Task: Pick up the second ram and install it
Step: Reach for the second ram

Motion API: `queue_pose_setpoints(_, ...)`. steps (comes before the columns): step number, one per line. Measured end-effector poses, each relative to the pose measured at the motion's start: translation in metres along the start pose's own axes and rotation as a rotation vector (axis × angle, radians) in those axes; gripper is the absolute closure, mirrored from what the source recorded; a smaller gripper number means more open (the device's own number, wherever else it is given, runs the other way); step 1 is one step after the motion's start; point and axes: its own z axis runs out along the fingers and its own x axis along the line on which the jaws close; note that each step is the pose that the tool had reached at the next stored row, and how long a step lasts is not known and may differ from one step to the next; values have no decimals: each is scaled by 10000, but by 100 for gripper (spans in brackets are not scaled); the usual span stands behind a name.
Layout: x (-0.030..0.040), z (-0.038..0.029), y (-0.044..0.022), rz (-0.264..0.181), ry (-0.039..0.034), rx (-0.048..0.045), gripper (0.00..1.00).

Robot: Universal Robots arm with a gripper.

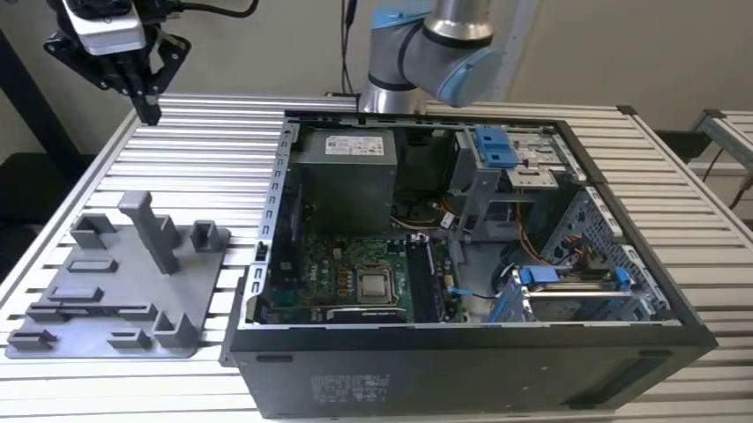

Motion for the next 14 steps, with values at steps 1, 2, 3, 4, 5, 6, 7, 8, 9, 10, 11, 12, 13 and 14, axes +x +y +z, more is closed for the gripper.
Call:
queue_pose_setpoints(1,21,1,2,-7,-2,-1,89)
queue_pose_setpoints(2,42,1,4,-14,-5,0,89)
queue_pose_setpoints(3,63,2,6,-20,-8,0,89)
queue_pose_setpoints(4,83,3,8,-27,-15,-1,89)
queue_pose_setpoints(5,104,3,10,-33,-24,-1,89)
queue_pose_setpoints(6,126,4,12,-39,-34,-1,89)
queue_pose_setpoints(7,147,4,13,-45,-40,-1,89)
queue_pose_setpoints(8,167,5,15,-51,-45,0,89)
queue_pose_setpoints(9,187,5,16,-59,-51,-1,89)
queue_pose_setpoints(10,207,6,17,-66,-58,-1,89)
queue_pose_setpoints(11,227,6,19,-74,-61,0,89)
queue_pose_setpoints(12,250,7,20,-83,-62,1,89)
queue_pose_setpoints(13,272,7,21,-91,-63,0,89)
queue_pose_setpoints(14,297,8,22,-100,-62,0,89)
